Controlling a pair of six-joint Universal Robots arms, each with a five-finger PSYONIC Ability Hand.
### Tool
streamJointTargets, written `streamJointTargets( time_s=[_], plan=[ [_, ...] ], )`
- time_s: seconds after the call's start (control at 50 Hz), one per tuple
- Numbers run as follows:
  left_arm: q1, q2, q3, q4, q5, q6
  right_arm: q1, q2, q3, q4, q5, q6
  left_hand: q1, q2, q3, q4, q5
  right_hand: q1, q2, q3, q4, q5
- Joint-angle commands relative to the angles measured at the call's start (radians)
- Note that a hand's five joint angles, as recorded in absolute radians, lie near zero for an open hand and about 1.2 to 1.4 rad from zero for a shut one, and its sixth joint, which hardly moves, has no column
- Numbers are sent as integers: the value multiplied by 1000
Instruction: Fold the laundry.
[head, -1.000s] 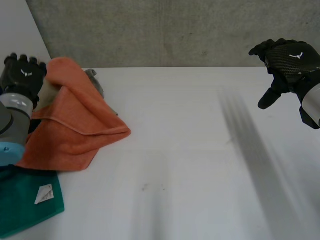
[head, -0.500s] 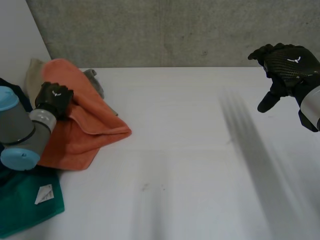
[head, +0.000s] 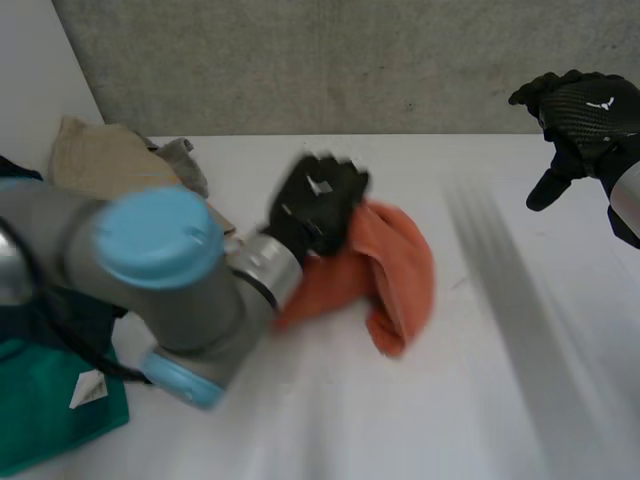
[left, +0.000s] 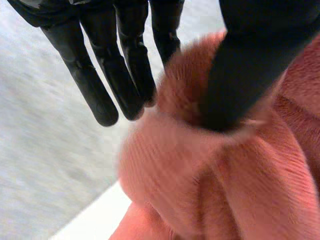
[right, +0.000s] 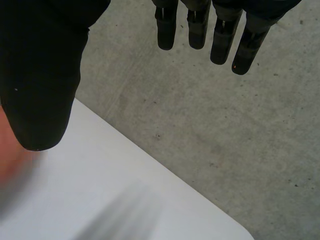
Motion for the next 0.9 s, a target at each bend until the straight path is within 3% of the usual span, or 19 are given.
streamJointTargets(
  time_s=[0.02,0.14,0.22,0.32,0.36,0.46,0.54,0.68,0.82,0.9],
  plan=[
    [-24,-25,19,-7,-15,-6,2,34,3,15,-3,-3,-561,-649,-678,-677,-653,-12,-38,-32,-53,-67],
    [56,119,-31,-21,-10,5,10,71,-22,110,-7,-53,-543,-631,-660,-659,-635,-12,-38,-32,-53,-67],
    [120,184,-123,-55,-1,26,13,79,-43,294,-15,-150,-461,-549,-578,-577,-553,-12,-38,-32,-53,-67],
    [128,185,-162,-99,25,34,22,145,-30,429,-3,-238,-434,-522,-551,-551,-527,-12,-38,-32,-53,-67],
    [127,179,-164,-107,56,34,27,162,-14,422,2,-233,-434,-522,-551,-550,-527,-12,-38,-32,-53,-67],
    [101,66,-131,-111,234,43,38,182,99,309,31,-207,-387,-475,-504,-504,-480,-12,-38,-32,-53,-67],
    [43,-12,-92,-122,283,72,36,185,194,204,37,-183,-335,-423,-452,-451,-427,-12,-38,-32,-53,-67],
    [-34,-92,-44,-131,205,113,30,186,289,74,36,-118,-264,-352,-381,-380,-356,-12,-38,-32,-53,-67],
    [-76,-163,37,-115,113,162,41,188,302,61,36,-115,-255,-343,-372,-371,-348,-12,-38,-32,-53,-67],
    [-96,-200,76,-101,93,190,42,188,303,58,36,-115,-83,-171,-200,-199,-175,-12,-38,-32,-53,-67]
  ],
)
